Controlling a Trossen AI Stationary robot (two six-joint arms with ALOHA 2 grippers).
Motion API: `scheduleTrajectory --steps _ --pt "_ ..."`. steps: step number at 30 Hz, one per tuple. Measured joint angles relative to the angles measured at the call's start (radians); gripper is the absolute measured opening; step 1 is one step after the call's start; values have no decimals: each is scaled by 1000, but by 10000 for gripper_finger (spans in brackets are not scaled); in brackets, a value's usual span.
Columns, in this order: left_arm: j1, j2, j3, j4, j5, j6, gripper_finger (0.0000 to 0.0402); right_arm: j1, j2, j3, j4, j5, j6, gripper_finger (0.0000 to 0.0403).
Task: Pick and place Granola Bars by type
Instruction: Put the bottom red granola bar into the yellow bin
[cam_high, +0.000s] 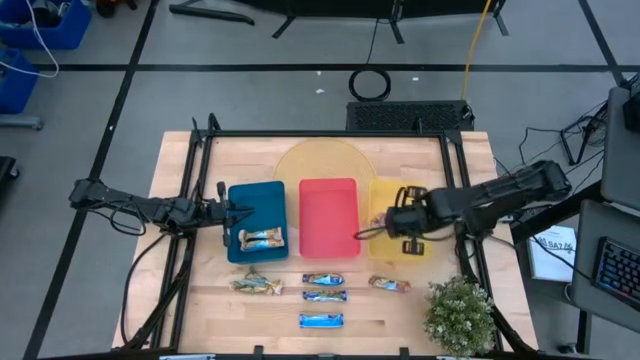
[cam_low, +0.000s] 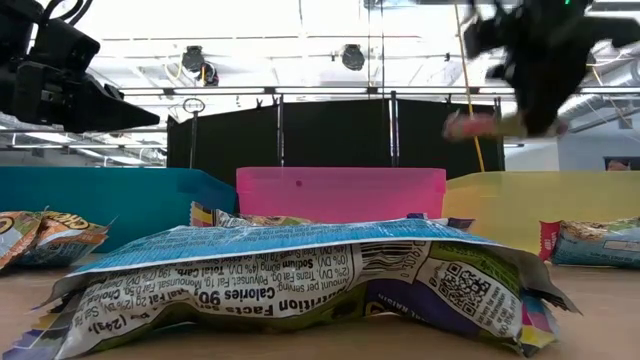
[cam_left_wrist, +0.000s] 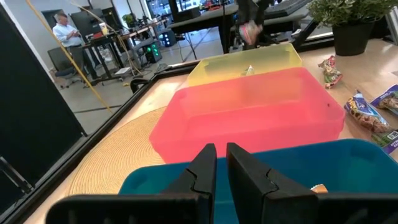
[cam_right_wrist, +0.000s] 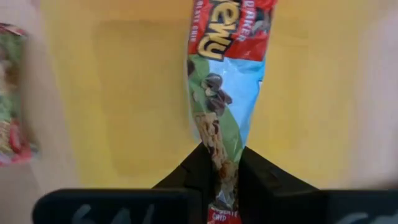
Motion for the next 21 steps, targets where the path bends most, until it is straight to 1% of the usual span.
scheduleTrajectory --steps 2,4,8,11,14,18,21 --pt "0 0 0 0 0 0 47 -40 10 -76 107 -55 -34 40" --pt "0 0 0 0 0 0 47 -66 28 -146 170 -89 -46 32" --pt "0 0 0 0 0 -1 47 -82 57 -257 203 -161 -44 31" --pt "0 0 0 0 0 -1 47 -80 61 -322 255 -189 -30 46" --pt "0 0 0 0 0 -1 47 -80 62 -351 299 -207 -20 59" --pt "0 0 0 1 0 -2 47 -80 62 -351 330 -219 -20 79" --pt "0 0 0 1 -1 -2 47 -78 62 -329 330 -220 -23 105"
